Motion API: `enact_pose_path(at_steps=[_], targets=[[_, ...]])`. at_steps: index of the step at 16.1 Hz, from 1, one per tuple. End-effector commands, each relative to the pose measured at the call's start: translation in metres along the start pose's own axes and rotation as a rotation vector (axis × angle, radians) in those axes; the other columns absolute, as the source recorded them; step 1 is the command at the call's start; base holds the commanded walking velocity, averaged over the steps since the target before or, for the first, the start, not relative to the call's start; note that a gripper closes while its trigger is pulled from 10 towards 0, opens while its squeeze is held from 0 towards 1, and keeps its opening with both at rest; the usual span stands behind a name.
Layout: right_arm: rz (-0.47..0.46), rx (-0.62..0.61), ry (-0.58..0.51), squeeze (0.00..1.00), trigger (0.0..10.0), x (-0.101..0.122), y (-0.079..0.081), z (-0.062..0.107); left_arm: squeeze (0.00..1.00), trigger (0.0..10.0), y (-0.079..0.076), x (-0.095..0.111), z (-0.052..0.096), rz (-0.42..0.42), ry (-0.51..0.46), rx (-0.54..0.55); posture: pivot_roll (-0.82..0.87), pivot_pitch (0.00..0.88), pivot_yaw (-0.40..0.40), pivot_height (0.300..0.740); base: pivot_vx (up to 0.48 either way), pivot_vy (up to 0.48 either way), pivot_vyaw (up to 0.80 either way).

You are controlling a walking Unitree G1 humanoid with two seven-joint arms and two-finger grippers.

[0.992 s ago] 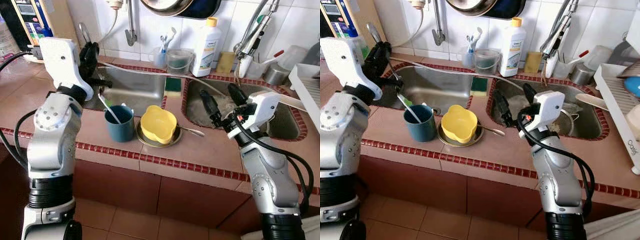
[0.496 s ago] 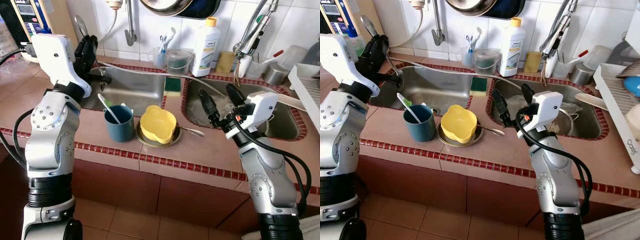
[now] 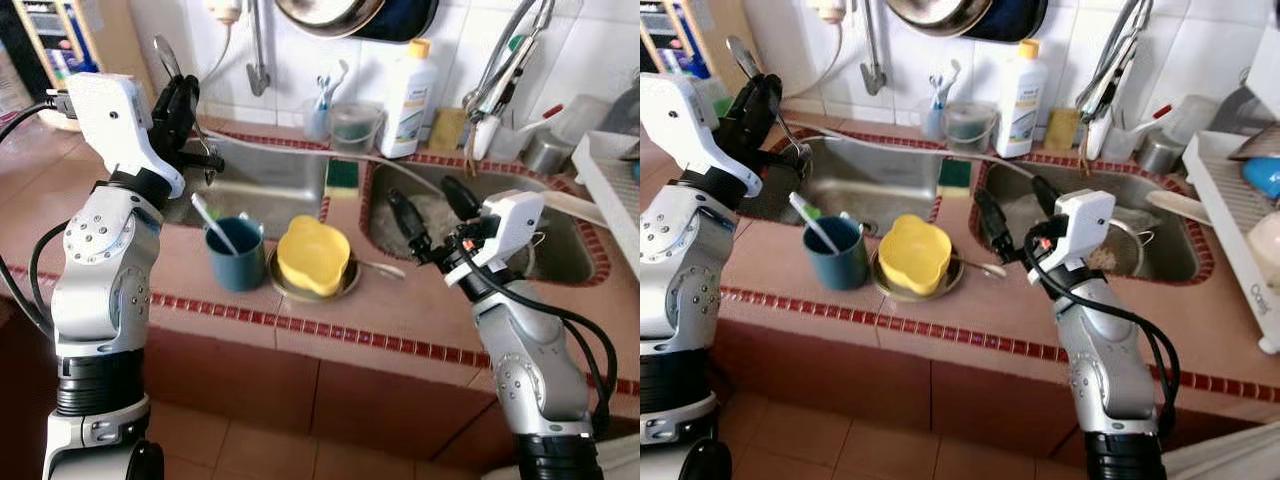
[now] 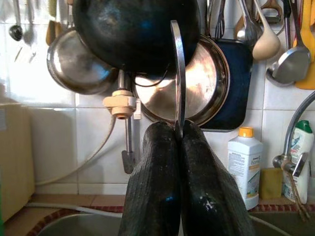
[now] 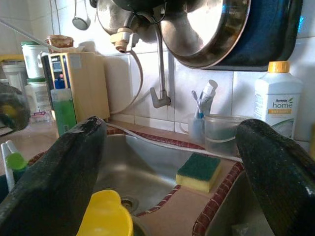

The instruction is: Kitchen organization

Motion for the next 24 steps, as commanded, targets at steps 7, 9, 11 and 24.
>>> enact_pose_path(at_steps=[7,9,11,24], targets=[[0.003,0.044,0.008,0.00,10.0,0.001,0.005,0.000,0.00,10.0,-0.002,0.002,0.000,0.001,-0.007,-0.018,-0.07,0.055,-0.005,0.740,0.389,0.000,0.00],[0.002,0.048,0.009,0.00,10.0,0.001,0.005,0.000,0.00,10.0,-0.002,0.002,0.000,0.002,-0.006,-0.019,-0.07,0.055,-0.005,0.740,0.390,0.000,0.00],[0.002,0.054,0.010,0.00,10.0,0.001,0.006,0.000,0.00,10.0,-0.003,0.002,0.000,0.003,-0.006,-0.019,-0.07,0.054,-0.006,0.740,0.375,0.000,0.00],[0.007,0.256,0.126,0.00,10.0,0.002,0.037,0.014,0.00,10.0,0.007,-0.023,-0.017,-0.220,0.039,0.005,-0.10,0.062,0.017,0.740,0.000,0.000,0.00]])
Point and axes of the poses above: a point about 5 cm out from each wrist's last joint towards the gripper, its own z axis pointing back from the gripper into the wrist, its own x axis along the axis of the wrist's last joint, y = z × x, the point moved 2 cm from there along -z, pointing out of the wrist towards the gripper, and after that the axes turned 4 degrees about z, right-handed, at the moved point
